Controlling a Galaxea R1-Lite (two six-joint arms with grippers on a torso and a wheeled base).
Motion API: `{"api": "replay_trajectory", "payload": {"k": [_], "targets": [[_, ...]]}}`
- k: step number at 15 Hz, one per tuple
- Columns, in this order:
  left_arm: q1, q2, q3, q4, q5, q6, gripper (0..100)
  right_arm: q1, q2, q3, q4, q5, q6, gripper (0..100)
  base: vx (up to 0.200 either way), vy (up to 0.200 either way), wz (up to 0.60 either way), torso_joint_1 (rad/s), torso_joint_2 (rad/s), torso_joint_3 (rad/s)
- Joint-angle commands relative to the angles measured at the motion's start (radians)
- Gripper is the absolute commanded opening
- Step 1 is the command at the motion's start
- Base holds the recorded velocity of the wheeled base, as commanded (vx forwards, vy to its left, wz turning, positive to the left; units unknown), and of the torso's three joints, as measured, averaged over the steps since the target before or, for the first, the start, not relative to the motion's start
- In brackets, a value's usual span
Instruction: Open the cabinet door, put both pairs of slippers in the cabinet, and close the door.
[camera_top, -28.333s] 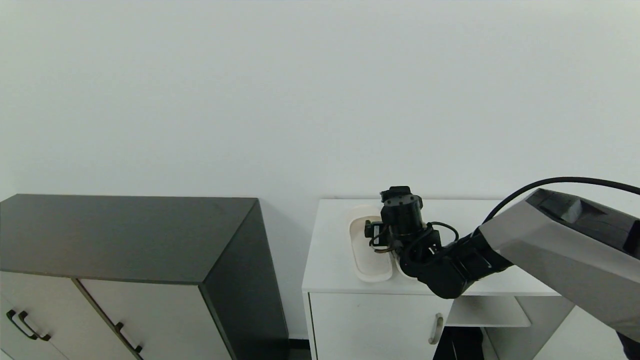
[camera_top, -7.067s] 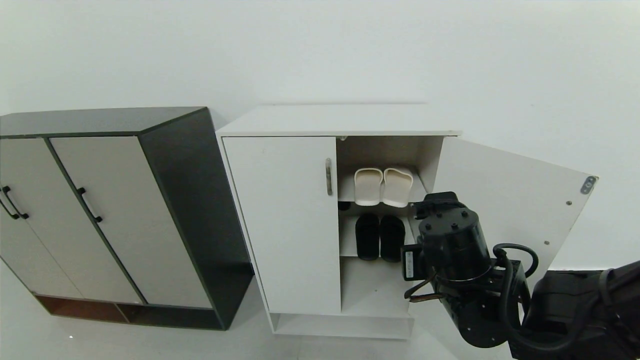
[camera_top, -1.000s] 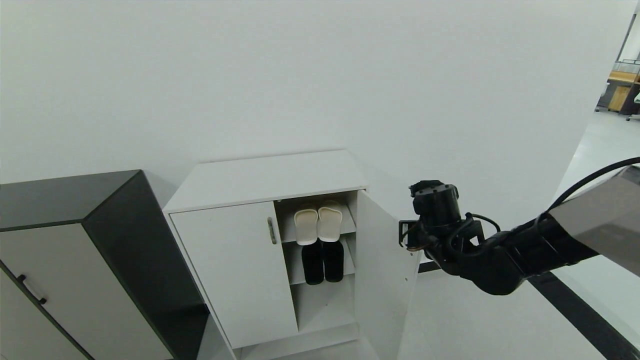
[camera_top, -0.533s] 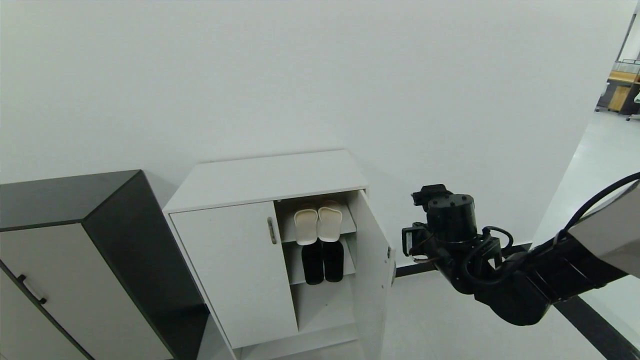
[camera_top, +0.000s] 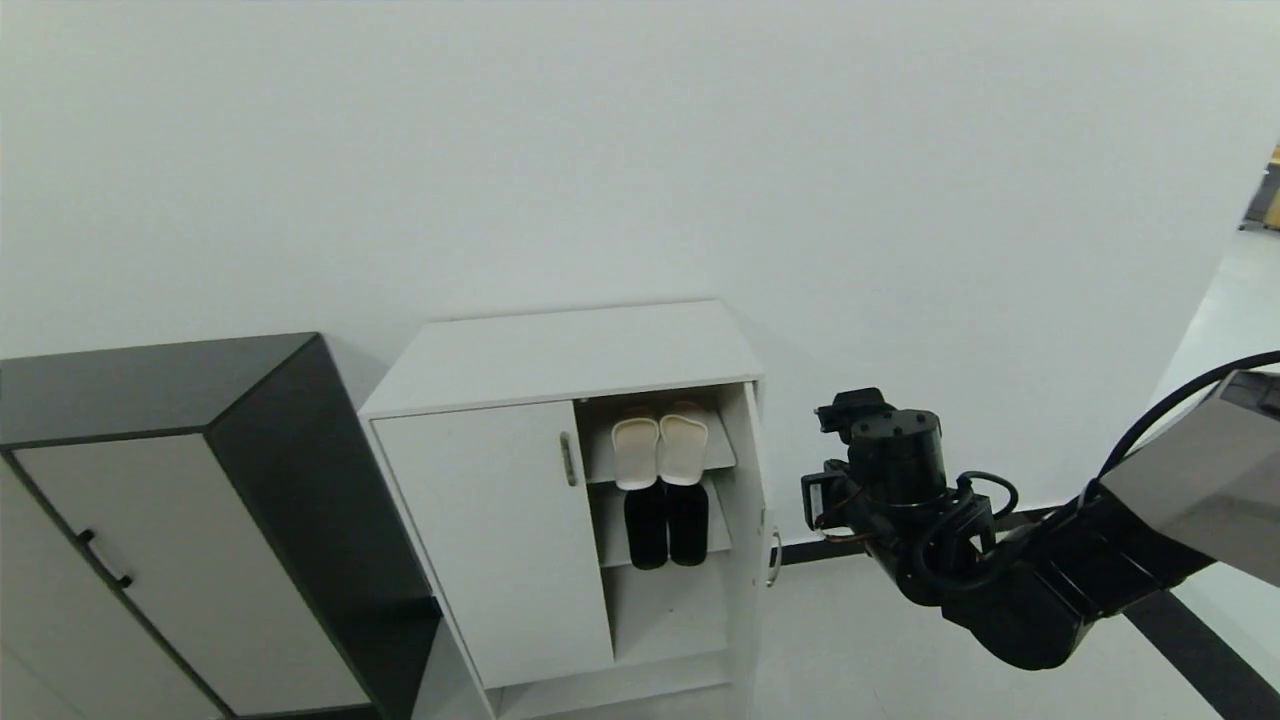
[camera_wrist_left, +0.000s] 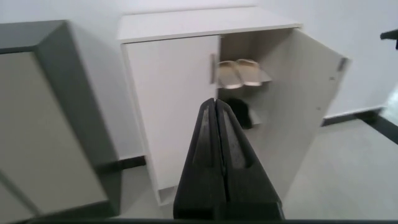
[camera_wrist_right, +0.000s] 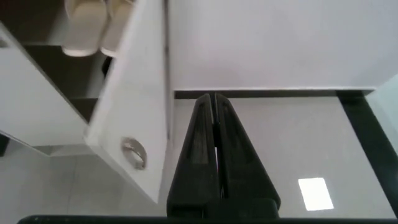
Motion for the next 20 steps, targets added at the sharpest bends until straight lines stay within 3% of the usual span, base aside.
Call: {"api": "replay_trajectory", "payload": {"k": [1,5,13,20], "targets": [[0.000,0.000,0.000,0.000,0.000,0.000,0,0.001,0.009,0.016,-0.010,0.005,0.000,0,0.000,0.000,0.00,0.000,0.00,0.000],[0.000,0.000,0.000,0.000,0.000,-0.002,0,-0.005,0.013,0.040,-0.084,0.013,-0.019,0,0.000,0.000,0.00,0.000,0.00,0.000],[0.000,0.000,0.000,0.000,0.000,0.000,0,-0.132,0.107,0.036,-0.085,0.120,-0.019,0,0.000,0.000,0.00,0.000,0.00,0.000],[0.000,0.000,0.000,0.000,0.000,0.000,0,-0.098,0.191,-0.052,-0.088,0.186,0.046,0,0.000,0.000,0.00,0.000,0.00,0.000]]}}
